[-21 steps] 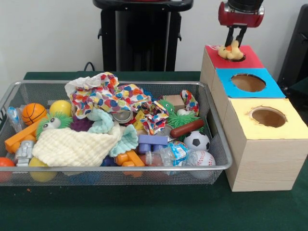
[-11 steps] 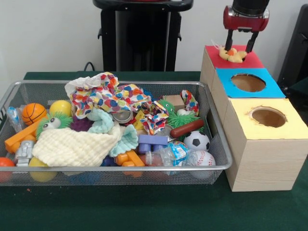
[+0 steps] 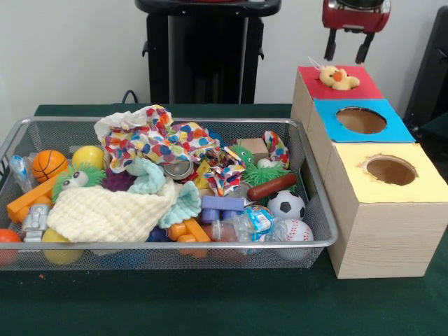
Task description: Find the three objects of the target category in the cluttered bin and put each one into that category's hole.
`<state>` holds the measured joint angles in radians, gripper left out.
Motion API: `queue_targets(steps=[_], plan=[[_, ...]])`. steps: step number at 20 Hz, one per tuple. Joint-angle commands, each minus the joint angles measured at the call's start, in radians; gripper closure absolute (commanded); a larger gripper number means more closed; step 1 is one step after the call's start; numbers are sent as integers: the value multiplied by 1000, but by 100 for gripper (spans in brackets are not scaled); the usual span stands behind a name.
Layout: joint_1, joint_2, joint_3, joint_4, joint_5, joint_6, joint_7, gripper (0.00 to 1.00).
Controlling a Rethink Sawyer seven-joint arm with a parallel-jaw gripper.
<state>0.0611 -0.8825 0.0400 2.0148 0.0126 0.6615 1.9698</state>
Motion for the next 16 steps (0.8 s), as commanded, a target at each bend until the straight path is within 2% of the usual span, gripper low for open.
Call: queue_targets(steps=[1,6,11,13,16], plan=[[-81,-131,-13,-54,19,315,62,0],[-123,-163,10,-52,14,356,33,0],[-161,-153,36,-30,10,273,7,0],[-182,-133,36,-57,-60,238,-39,0],[-266,-58,66,-110,-156,106,-156,0]])
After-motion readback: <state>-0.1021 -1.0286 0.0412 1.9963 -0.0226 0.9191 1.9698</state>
